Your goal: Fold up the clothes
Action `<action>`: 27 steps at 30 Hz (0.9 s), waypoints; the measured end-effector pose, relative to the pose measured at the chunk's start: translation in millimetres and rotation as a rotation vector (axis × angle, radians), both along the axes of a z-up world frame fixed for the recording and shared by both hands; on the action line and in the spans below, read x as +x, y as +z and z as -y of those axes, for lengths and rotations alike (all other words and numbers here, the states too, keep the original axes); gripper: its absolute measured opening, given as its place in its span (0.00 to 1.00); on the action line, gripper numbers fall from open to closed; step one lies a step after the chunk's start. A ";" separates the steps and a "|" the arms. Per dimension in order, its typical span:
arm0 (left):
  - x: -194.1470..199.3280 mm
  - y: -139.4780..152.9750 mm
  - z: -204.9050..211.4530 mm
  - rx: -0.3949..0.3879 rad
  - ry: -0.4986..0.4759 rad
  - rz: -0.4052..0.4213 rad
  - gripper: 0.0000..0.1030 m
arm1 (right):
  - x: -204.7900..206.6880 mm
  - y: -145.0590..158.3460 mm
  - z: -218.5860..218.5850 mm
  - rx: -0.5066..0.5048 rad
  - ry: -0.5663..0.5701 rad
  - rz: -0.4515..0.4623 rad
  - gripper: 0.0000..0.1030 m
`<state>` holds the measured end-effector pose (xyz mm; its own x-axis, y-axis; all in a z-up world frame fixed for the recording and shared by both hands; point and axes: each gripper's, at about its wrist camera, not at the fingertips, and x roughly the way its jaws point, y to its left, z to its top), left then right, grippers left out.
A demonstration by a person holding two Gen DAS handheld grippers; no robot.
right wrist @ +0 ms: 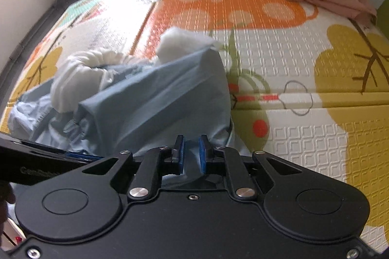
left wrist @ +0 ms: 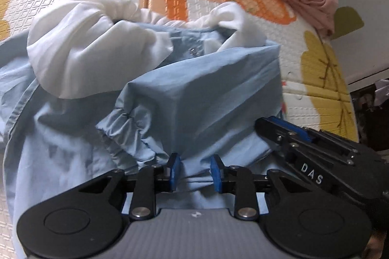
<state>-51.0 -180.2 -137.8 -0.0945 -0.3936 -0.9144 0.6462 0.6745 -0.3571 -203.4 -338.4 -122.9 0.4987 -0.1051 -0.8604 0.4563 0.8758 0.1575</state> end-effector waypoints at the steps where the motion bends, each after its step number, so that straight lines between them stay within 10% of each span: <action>1: 0.9 -1.2 -0.9 0.004 0.001 -0.002 0.29 | 0.4 -2.5 0.4 -0.002 0.003 -0.009 0.08; 12: 10.1 -8.2 -11.8 0.019 0.015 -0.021 0.13 | 2.9 -19.8 4.4 -0.007 0.036 -0.044 0.06; 27: 6.2 -5.1 -7.9 0.017 0.026 -0.014 0.23 | 5.4 -17.3 2.4 -0.010 0.099 -0.048 0.18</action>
